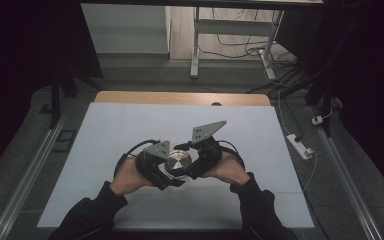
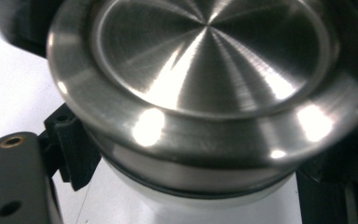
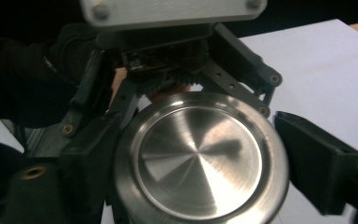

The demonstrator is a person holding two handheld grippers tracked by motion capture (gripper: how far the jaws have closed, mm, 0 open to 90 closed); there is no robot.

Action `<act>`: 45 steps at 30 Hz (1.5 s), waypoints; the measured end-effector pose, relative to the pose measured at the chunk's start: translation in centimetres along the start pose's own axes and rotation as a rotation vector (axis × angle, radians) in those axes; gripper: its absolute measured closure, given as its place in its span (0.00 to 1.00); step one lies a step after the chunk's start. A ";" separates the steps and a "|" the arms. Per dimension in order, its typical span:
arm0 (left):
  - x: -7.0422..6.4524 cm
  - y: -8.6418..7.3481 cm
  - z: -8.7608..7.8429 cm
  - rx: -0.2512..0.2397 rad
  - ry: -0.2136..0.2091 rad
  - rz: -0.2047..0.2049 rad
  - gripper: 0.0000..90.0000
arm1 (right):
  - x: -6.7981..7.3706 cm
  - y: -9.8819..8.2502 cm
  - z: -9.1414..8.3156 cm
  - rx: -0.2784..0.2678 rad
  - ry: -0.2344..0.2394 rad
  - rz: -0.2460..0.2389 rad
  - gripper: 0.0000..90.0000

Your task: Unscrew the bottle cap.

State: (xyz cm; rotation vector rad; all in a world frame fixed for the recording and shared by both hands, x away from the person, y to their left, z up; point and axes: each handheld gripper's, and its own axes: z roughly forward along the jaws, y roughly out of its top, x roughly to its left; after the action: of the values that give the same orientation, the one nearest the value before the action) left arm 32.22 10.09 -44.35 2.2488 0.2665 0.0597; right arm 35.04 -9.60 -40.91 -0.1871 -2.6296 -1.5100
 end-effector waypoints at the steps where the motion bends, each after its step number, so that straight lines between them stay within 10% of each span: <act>1: 0.0 0.0 0.0 0.000 0.000 0.000 0.17 | 0.0 0.1 -0.1 -0.005 -0.032 0.013 0.08; 8: 0.4 -0.1 -0.9 -0.016 0.220 -0.139 0.17 | 1.4 1.6 -0.9 -0.015 -0.295 0.076 0.07; 16: 0.1 0.1 -1.0 -0.018 0.230 -0.151 0.17 | 2.2 1.6 1.3 -0.016 -0.413 0.089 0.15; 22: 0.4 -0.1 -1.1 -0.015 0.140 -0.105 0.17 | 1.8 1.3 1.2 0.000 -0.316 0.069 0.21; 28: 0.4 -0.5 -1.3 -0.036 -0.042 0.000 0.17 | 0.8 0.5 0.3 -0.014 -0.055 -0.001 0.20; 31: 0.4 -0.4 -1.2 -0.041 -0.003 -0.023 0.17 | 0.7 0.4 0.1 -0.029 -0.028 0.003 0.13; 38: 0.6 -0.4 -1.5 -0.027 0.215 -0.146 0.17 | 1.7 1.7 -0.5 -0.019 -0.285 0.059 0.03; 45: -0.2 0.3 -1.0 -0.006 0.244 -0.140 0.17 | 2.7 1.8 1.3 -0.009 -0.423 0.091 0.13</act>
State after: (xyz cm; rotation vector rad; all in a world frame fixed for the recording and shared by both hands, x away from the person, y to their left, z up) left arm 31.93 10.60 -43.52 2.2109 0.5535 0.2607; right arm 32.59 -7.39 -39.60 -0.6874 -2.8731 -1.5994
